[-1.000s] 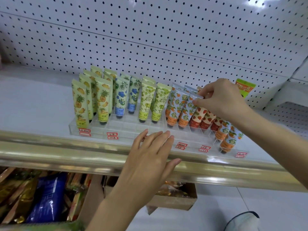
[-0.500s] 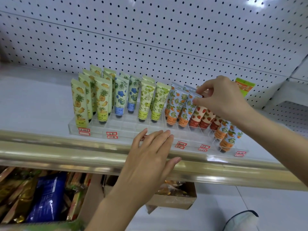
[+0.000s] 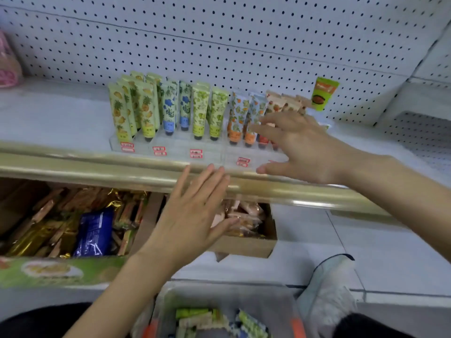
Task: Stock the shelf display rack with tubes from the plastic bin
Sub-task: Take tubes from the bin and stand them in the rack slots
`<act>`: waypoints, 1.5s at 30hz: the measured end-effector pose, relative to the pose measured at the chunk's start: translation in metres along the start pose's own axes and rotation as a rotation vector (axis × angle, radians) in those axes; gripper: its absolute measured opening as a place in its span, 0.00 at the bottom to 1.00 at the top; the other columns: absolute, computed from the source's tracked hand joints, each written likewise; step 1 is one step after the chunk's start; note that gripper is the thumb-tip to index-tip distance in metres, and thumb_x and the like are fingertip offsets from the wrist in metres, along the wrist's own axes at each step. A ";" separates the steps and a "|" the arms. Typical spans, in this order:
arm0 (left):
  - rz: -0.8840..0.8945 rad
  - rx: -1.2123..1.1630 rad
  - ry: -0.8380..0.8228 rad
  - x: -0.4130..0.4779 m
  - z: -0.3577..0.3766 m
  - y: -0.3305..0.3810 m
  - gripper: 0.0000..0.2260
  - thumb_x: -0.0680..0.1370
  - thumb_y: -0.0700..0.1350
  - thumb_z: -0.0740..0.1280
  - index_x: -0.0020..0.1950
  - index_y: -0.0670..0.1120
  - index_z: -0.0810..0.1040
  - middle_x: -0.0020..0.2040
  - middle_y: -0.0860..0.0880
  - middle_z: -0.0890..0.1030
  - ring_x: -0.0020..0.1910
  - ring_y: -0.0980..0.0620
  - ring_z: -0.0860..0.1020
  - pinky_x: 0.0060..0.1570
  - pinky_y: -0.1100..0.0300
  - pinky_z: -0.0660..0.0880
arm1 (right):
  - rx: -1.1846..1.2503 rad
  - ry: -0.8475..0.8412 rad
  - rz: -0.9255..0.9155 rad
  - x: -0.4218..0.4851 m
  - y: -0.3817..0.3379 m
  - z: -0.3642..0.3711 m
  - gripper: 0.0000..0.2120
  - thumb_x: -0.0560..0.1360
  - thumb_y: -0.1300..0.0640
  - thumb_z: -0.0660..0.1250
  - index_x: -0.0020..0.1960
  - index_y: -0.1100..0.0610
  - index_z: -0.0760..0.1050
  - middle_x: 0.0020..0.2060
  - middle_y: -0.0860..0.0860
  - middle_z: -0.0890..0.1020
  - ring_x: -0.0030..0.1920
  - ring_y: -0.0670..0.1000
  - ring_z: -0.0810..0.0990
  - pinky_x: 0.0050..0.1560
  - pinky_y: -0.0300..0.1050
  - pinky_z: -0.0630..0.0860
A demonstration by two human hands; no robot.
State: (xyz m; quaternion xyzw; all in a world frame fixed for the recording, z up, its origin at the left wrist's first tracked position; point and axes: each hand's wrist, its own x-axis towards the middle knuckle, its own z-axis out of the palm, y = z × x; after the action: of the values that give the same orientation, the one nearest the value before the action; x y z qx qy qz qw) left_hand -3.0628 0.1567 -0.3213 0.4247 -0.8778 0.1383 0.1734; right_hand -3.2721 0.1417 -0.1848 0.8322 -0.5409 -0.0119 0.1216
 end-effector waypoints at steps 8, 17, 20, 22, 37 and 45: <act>0.042 -0.049 -0.218 -0.099 0.025 0.036 0.34 0.79 0.65 0.51 0.76 0.42 0.62 0.76 0.43 0.63 0.75 0.46 0.62 0.71 0.42 0.56 | 0.087 -0.146 -0.180 -0.085 -0.051 0.085 0.41 0.75 0.33 0.53 0.78 0.53 0.44 0.78 0.53 0.48 0.77 0.53 0.47 0.73 0.46 0.43; -0.101 -0.202 -0.551 -0.203 0.096 0.050 0.37 0.79 0.67 0.45 0.78 0.43 0.55 0.78 0.46 0.56 0.76 0.47 0.58 0.74 0.52 0.49 | 0.430 -0.434 0.008 -0.148 -0.086 0.227 0.40 0.76 0.35 0.57 0.78 0.53 0.45 0.77 0.52 0.49 0.76 0.53 0.51 0.73 0.49 0.53; -0.302 -0.349 -0.615 -0.228 0.126 0.051 0.43 0.73 0.74 0.40 0.79 0.46 0.46 0.79 0.49 0.47 0.78 0.51 0.49 0.75 0.55 0.45 | 0.590 -0.586 0.158 -0.167 -0.091 0.271 0.39 0.76 0.38 0.60 0.78 0.52 0.46 0.78 0.51 0.49 0.76 0.52 0.50 0.74 0.49 0.52; -0.503 -0.468 -0.652 -0.237 0.138 0.057 0.45 0.72 0.74 0.47 0.79 0.47 0.46 0.80 0.49 0.47 0.78 0.51 0.48 0.74 0.55 0.47 | 0.686 -0.668 0.263 -0.181 -0.093 0.300 0.39 0.76 0.39 0.61 0.78 0.52 0.48 0.77 0.51 0.52 0.76 0.53 0.52 0.74 0.49 0.54; -1.218 -0.740 -0.360 -0.262 0.228 0.080 0.44 0.71 0.59 0.67 0.80 0.47 0.47 0.79 0.46 0.53 0.77 0.50 0.52 0.67 0.64 0.50 | 0.968 -0.805 0.606 -0.221 -0.099 0.491 0.52 0.55 0.22 0.66 0.70 0.53 0.67 0.64 0.53 0.74 0.65 0.54 0.72 0.66 0.52 0.69; -1.185 -0.740 -0.267 -0.268 0.230 0.083 0.42 0.72 0.61 0.68 0.79 0.52 0.49 0.78 0.48 0.57 0.73 0.59 0.56 0.68 0.61 0.56 | 1.024 -0.678 0.743 -0.213 -0.108 0.526 0.34 0.63 0.41 0.75 0.64 0.54 0.73 0.58 0.53 0.79 0.59 0.54 0.77 0.60 0.50 0.73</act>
State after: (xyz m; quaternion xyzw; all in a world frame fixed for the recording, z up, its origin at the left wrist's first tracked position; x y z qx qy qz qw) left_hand -3.0165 0.3035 -0.6498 0.7572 -0.5022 -0.3394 0.2433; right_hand -3.3427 0.2759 -0.7423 0.4962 -0.7341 0.0275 -0.4628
